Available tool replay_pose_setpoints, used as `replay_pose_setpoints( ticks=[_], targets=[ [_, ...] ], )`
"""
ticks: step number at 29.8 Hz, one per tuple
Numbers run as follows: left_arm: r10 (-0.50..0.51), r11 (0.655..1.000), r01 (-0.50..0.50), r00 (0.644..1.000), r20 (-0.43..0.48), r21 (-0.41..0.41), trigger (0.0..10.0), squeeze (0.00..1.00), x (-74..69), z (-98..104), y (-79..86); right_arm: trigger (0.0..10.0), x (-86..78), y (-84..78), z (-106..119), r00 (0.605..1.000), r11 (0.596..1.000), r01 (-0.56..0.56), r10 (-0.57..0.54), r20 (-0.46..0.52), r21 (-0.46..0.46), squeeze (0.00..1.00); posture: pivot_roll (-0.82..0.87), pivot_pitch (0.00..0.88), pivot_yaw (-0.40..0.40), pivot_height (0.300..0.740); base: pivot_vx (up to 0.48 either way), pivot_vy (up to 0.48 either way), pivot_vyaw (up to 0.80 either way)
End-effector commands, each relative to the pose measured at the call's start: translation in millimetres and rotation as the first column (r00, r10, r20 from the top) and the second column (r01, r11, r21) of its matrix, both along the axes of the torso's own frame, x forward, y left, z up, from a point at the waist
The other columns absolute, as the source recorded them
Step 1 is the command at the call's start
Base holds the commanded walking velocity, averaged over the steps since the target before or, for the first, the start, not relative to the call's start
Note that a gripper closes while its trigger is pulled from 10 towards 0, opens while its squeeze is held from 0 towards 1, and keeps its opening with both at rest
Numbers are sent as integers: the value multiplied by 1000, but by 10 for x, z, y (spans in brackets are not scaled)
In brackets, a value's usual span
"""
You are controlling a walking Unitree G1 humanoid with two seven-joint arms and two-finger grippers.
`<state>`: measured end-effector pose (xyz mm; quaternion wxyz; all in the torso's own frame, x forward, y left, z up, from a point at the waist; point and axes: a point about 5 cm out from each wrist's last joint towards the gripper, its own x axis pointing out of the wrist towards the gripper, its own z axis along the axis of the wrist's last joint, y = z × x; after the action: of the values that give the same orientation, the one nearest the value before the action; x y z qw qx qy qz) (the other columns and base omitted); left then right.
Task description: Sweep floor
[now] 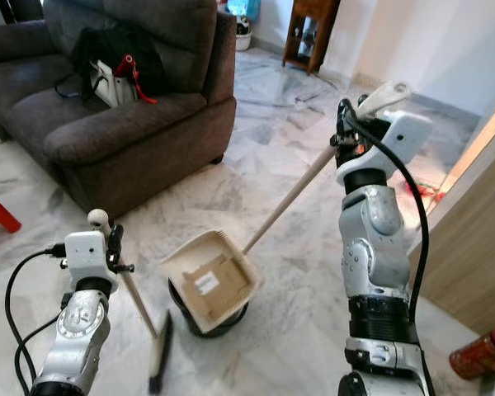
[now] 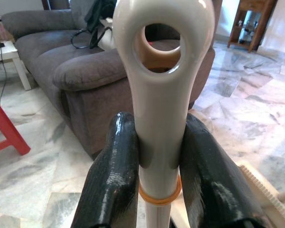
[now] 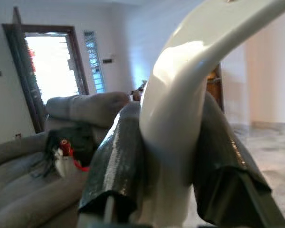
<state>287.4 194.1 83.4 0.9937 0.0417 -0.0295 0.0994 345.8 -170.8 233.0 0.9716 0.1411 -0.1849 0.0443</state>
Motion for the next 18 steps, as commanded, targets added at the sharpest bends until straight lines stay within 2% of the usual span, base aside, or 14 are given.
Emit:
replay_pose_setpoints(
  ticks=[1, 18],
  targets=[
    [-12, 1000, 12, 999, 37, 10, 10000, 0, 33, 70, -46, 10000, -36, -63, 210, 996, 999, 9, -12, 89, 40, 0, -5, 0, -60, 740, 307, 0, 0],
    [-12, 1000, 11, 999, 40, 10, 10000, 0, 35, 73, -43, 10000, -42, -47, 249, 994, 999, -9, 4, 105, 46, 0, -6, 0, -60, 740, 308, 0, 0]
  ],
)
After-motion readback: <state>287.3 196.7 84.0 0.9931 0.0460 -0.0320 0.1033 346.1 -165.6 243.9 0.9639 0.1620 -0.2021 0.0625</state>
